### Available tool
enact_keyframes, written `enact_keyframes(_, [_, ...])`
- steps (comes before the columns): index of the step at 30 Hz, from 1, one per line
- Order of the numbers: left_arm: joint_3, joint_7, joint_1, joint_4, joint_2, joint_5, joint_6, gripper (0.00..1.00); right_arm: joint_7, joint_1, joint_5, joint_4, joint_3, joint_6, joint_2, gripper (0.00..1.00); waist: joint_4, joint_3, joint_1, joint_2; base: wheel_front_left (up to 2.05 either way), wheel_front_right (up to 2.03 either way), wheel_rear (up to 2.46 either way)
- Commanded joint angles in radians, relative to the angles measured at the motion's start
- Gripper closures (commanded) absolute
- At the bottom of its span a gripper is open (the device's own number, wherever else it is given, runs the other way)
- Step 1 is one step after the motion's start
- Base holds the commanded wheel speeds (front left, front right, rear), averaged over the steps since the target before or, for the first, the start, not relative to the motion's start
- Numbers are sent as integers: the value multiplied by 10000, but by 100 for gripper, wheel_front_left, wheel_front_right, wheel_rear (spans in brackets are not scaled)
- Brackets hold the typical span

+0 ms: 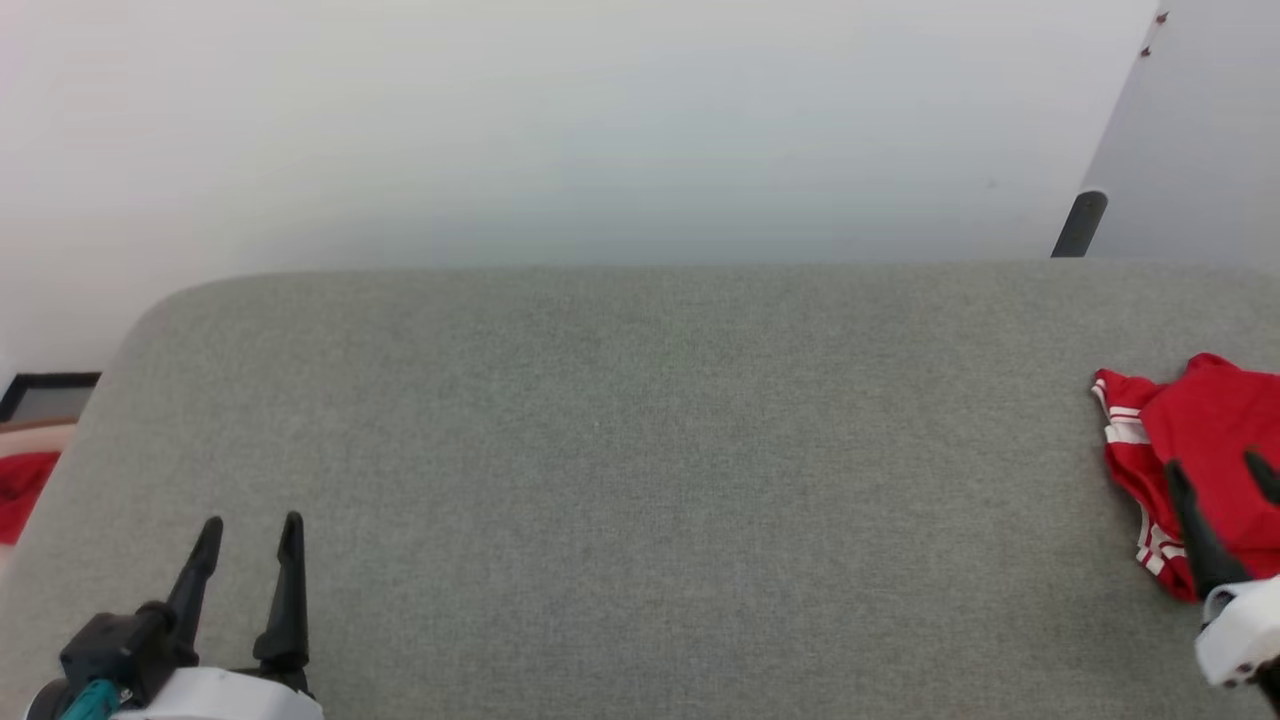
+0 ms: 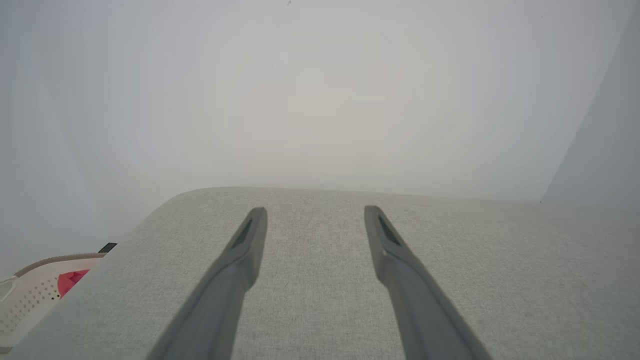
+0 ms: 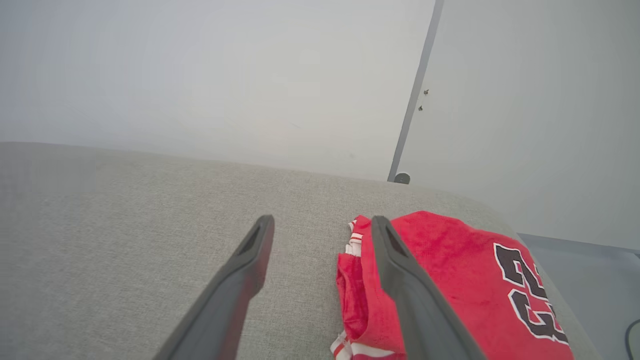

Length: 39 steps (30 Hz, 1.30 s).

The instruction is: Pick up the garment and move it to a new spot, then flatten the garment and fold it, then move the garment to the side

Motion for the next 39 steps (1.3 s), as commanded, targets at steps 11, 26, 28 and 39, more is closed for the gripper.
enact_keyframes(11, [62,-1,307,46,-31,-48,-25,0,139,1637,-745,-1526,-983,-16,1212,0,-11,-329,0,0,0,0,0])
enact_keyframes(26, [166,-1,546,24,-28,-38,-25,0,62,2660,-942,-2258,-1322,-16,1970,0,77,-420,0,0,0,0,0])
enact_keyframes(28, [180,-1,573,22,-47,-14,-25,0,33,2742,-974,-2274,-1300,-16,2033,0,82,-422,0,0,0,0,0])
enact_keyframes(39, [214,-1,629,-139,-86,118,-25,0,167,2934,-1025,-2388,-1361,-16,2187,0,82,-391,0,0,0,0,0])
